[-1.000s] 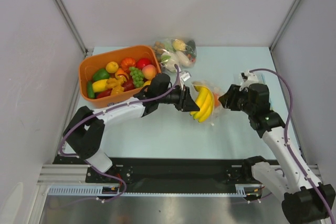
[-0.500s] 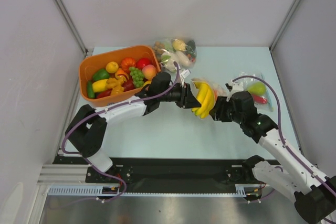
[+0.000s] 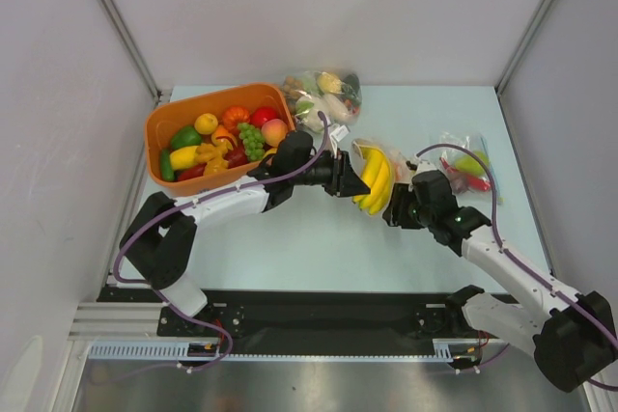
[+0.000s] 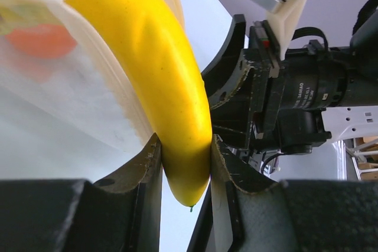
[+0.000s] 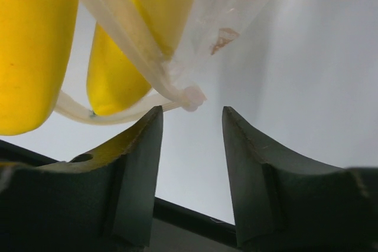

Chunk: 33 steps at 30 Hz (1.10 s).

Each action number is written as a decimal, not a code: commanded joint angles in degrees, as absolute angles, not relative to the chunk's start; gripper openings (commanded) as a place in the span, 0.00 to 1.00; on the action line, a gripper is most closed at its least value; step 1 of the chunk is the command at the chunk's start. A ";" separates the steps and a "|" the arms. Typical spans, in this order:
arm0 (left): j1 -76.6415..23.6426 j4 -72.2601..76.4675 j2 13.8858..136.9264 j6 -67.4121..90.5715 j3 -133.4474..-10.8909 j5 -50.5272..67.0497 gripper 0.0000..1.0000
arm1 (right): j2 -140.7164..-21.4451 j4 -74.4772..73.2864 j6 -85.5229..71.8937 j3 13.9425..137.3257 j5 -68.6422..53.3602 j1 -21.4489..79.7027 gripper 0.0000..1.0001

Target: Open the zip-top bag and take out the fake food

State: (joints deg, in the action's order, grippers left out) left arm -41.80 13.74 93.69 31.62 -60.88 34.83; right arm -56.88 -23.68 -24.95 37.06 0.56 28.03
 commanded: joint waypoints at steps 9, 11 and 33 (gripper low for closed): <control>-41.22 22.67 94.66 34.01 -62.40 36.21 0.00 | -57.48 -17.49 -26.89 36.39 -2.11 28.21 0.10; -41.05 22.59 94.83 34.10 -62.66 35.69 0.00 | -57.48 -17.58 -26.89 36.30 -2.28 28.30 0.01; -39.37 22.23 95.10 37.97 -62.58 34.45 0.00 | -49.30 -20.13 -24.43 36.83 2.72 28.21 0.43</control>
State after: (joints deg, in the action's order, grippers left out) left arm -39.72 20.10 95.81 36.56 -60.99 34.59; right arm -48.53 -21.10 -25.39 35.48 0.89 28.05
